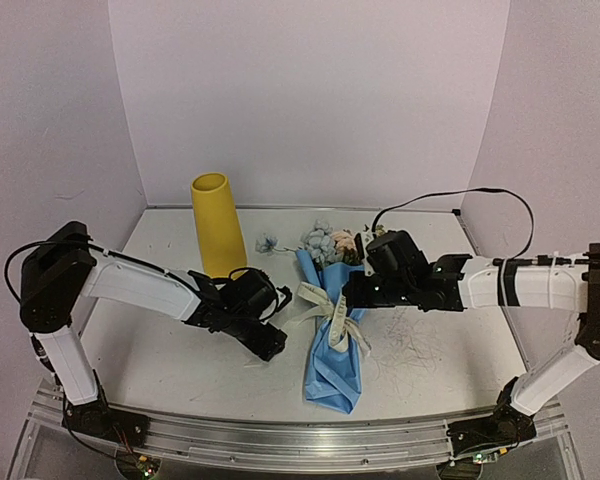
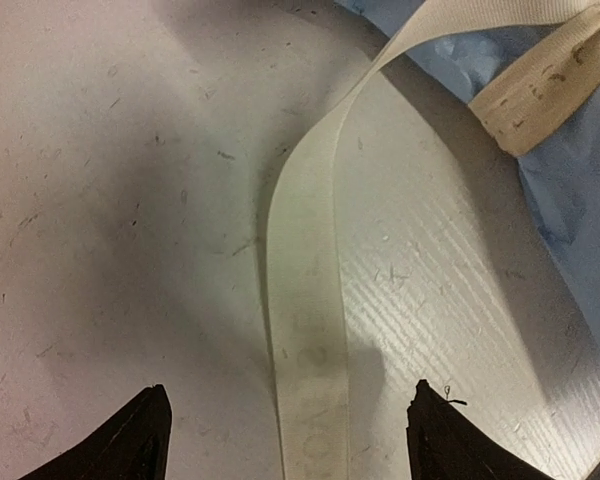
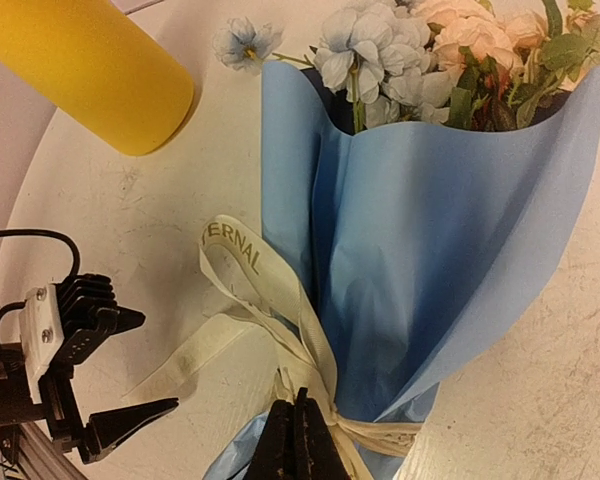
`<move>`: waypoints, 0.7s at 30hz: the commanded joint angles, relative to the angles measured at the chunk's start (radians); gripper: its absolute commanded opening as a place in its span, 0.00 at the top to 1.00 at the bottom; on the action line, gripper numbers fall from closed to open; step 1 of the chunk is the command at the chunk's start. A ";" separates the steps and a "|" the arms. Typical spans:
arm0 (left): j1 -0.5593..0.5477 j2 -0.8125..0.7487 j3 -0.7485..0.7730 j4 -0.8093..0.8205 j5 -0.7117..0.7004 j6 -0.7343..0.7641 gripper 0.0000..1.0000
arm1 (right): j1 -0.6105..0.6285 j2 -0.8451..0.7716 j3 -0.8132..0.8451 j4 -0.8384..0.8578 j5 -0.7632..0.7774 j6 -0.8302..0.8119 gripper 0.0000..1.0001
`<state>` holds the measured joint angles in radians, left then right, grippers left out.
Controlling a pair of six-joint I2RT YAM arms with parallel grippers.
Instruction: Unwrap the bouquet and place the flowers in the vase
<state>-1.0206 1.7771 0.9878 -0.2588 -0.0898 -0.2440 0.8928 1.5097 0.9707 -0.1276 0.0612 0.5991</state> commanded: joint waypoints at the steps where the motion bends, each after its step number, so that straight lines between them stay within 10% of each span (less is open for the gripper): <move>1: -0.009 0.053 0.107 -0.029 -0.051 -0.010 0.17 | 0.005 -0.075 -0.027 0.033 0.052 0.023 1.00; 21: 0.039 0.243 0.319 0.074 0.039 0.242 0.19 | 0.006 -0.297 -0.078 -0.028 0.208 0.079 1.00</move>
<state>-0.9878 1.9980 1.2575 -0.2310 -0.1055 -0.0673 0.8928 1.2480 0.9020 -0.1371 0.2047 0.6575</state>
